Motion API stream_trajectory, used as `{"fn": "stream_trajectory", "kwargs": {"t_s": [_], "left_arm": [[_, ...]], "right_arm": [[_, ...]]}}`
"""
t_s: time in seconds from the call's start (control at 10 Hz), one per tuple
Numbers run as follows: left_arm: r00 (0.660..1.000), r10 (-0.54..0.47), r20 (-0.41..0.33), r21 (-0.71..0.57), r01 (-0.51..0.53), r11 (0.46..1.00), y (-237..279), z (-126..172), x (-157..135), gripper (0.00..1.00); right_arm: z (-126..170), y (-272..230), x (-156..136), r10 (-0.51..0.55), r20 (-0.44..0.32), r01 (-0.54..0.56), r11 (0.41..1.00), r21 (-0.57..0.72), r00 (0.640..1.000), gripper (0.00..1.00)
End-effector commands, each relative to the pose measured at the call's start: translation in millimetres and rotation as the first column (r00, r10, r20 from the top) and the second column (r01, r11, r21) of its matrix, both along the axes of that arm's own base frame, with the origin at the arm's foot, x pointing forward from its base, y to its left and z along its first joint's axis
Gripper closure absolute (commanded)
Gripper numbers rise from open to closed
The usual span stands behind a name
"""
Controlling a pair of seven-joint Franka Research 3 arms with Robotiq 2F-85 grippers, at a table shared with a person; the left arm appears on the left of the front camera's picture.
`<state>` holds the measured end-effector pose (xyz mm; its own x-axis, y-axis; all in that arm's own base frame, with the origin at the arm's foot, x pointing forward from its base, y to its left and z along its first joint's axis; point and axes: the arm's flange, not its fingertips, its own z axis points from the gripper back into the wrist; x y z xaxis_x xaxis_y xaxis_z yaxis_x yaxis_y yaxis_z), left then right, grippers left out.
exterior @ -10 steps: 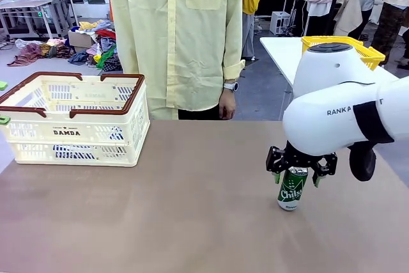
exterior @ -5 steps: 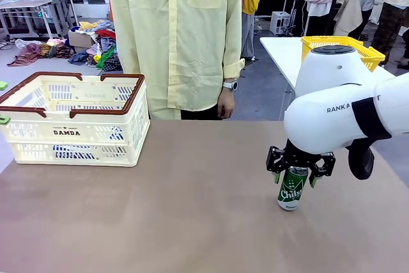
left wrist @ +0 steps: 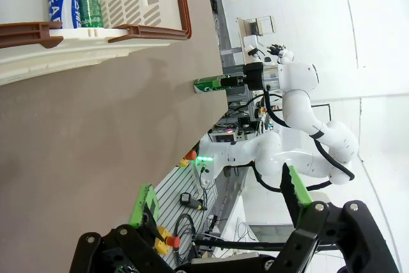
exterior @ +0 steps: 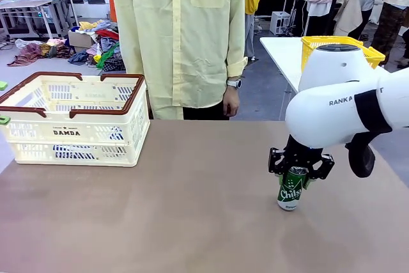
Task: Place the drinks into the Shopping basket.
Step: Pick up one drink and place it into the Shopping basket.
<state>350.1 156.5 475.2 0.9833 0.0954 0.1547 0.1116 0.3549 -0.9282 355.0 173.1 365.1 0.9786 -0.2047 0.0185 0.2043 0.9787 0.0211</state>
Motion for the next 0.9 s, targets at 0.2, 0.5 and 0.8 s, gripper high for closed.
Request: {"fn": "stream_trajectory", "kwargs": {"t_s": [0.2, 0.5, 0.8], "left_arm": [[1.0, -0.002, -0.012, 0.0, 0.002, 1.0, 0, 3, -3, 0.0], [1.0, -0.002, -0.012, 0.0, 0.002, 1.0, 0, 3, -3, 0.0], [1.0, -0.002, -0.012, 0.0, 0.002, 1.0, 0, 3, -3, 0.0]], "right_arm": [[17, 0, -10, -0.01, -0.036, 0.011, 1.0, 0.014, 0.999, 1.0], [99, 49, 4, 0.057, -0.02, -0.058, 0.998, -0.002, 0.998, 1.0], [126, 153, 12, 0.265, 0.092, -0.271, 0.96, 0.063, 0.96, 1.0]]}}
